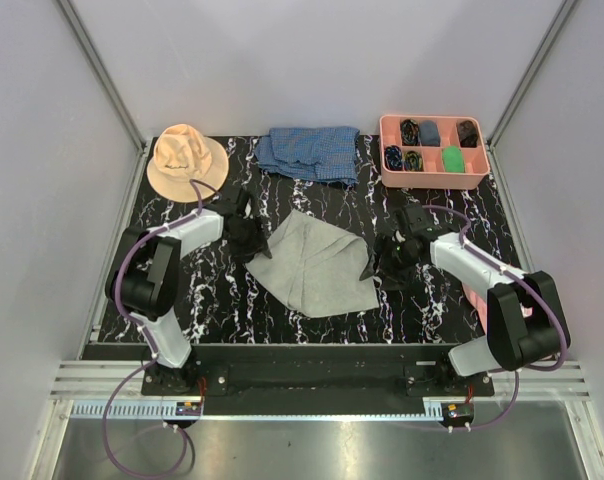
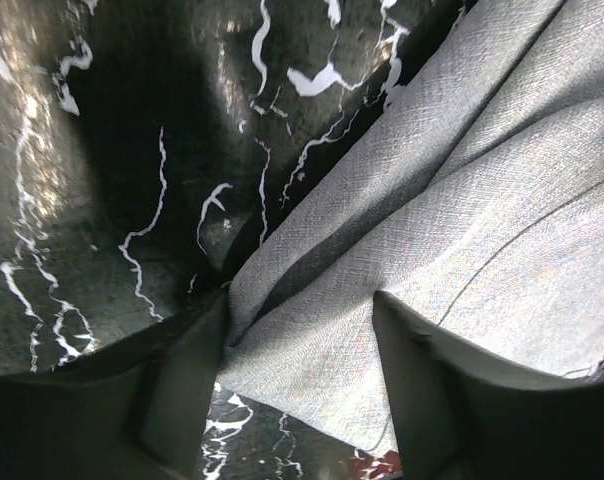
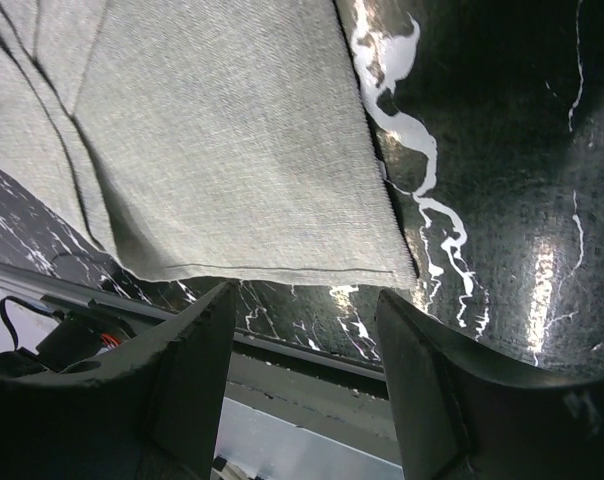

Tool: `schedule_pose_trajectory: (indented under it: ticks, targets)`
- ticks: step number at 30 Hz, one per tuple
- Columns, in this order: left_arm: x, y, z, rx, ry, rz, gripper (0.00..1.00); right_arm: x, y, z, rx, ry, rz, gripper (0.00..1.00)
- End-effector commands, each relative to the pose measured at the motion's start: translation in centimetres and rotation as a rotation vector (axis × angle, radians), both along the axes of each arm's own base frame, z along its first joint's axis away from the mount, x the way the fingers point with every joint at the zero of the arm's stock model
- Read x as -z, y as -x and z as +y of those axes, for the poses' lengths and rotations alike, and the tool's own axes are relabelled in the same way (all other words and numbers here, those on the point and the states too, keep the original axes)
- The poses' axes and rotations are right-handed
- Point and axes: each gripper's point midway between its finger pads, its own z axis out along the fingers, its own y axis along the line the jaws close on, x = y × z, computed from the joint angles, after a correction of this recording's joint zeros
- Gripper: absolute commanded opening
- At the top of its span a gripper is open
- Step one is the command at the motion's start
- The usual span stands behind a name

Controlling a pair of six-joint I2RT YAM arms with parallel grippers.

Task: Fold the napkin, place the utensils inside, and roll it up
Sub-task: Fold the napkin

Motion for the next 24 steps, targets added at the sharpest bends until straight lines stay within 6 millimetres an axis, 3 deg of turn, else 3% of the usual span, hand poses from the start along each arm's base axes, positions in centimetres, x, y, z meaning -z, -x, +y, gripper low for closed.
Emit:
schedule_pose_trajectory:
  ticks: [1, 7, 11, 20, 24]
  targets:
    - [-0.4, 1.5, -0.5, 0.017, 0.050, 0.020, 0.53, -1.3, -1.4, 0.6, -0.021, -0.015, -0.047, 0.66]
    - [-1.5, 3.1, -1.7, 0.019, 0.084, 0.003, 0.14, -1.8, -2.1, 0.8, -0.029, -0.020, -0.070, 0.66]
    - [-2.3, 5.0, -3.3, -0.026, 0.121, -0.011, 0.06, -2.1, -2.5, 0.8, -0.034, -0.018, -0.084, 0.66]
    - [-3.4, 9.8, -7.1, -0.203, 0.231, -0.064, 0.04, -3.2, -3.0, 1.0, -0.043, -0.025, -0.123, 0.66]
    - [-3.8, 12.6, -10.5, -0.162, 0.279, -0.064, 0.16, -3.4, -2.9, 0.9, -0.046, -0.028, -0.131, 0.66]
